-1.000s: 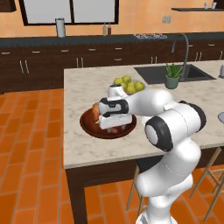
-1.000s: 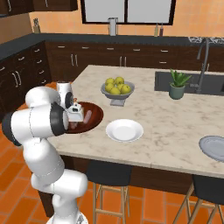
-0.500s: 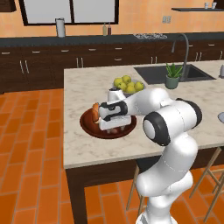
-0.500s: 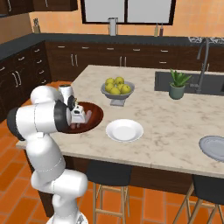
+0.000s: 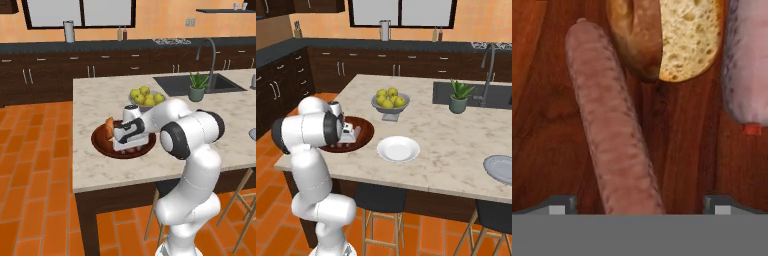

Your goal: Place one bun and one sausage from the bowl on each plate.

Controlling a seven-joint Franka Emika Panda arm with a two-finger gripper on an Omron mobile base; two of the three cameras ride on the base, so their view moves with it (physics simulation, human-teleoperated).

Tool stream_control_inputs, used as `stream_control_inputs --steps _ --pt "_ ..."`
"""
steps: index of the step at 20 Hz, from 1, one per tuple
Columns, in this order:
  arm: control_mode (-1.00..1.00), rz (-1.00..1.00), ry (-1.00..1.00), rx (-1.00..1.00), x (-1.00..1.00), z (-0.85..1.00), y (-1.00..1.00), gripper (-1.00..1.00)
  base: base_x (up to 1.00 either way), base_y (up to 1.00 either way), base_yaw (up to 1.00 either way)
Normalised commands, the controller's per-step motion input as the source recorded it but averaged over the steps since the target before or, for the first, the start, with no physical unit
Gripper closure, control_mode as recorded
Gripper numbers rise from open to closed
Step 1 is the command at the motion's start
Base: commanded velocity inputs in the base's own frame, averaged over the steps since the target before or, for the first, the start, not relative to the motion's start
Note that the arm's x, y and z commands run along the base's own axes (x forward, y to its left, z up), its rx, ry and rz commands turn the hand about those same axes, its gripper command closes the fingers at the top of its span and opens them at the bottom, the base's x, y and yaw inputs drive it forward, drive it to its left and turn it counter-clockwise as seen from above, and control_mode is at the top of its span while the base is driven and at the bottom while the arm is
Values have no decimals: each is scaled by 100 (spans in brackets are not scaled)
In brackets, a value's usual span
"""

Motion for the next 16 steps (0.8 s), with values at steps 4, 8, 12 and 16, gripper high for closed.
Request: stream_control_inputs --steps 4,8,12,16 --pt "-100 0 1 -1 3 -14 0 100 0 0 0" --pt "-100 0 1 0 0 0 0 100 0 0 0" --pt "-100 -3 3 2 -32 34 -5 100 0 0 0" --pt "-100 -11 -8 8 -100 100 -66 100 0 0 0"
